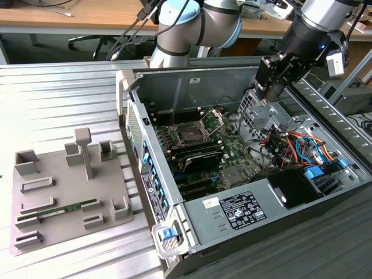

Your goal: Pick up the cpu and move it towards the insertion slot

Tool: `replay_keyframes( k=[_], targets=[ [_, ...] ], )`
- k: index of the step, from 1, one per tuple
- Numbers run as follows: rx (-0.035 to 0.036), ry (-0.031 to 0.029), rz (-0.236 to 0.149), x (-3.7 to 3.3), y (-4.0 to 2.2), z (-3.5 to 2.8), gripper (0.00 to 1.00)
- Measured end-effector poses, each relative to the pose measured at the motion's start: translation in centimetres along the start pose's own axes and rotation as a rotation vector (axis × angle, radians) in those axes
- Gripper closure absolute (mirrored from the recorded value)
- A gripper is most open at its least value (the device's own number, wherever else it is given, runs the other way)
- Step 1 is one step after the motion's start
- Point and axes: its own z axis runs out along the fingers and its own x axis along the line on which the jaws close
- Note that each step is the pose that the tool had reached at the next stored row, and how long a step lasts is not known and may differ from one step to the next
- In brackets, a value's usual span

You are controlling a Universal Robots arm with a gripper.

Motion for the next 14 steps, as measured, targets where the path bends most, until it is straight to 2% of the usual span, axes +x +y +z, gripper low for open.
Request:
replay_keyframes(
  k=[14],
  targets=[
    [0.0, 0.0, 0.0, -0.69, 0.01, 0.1, 0.45]
  ],
)
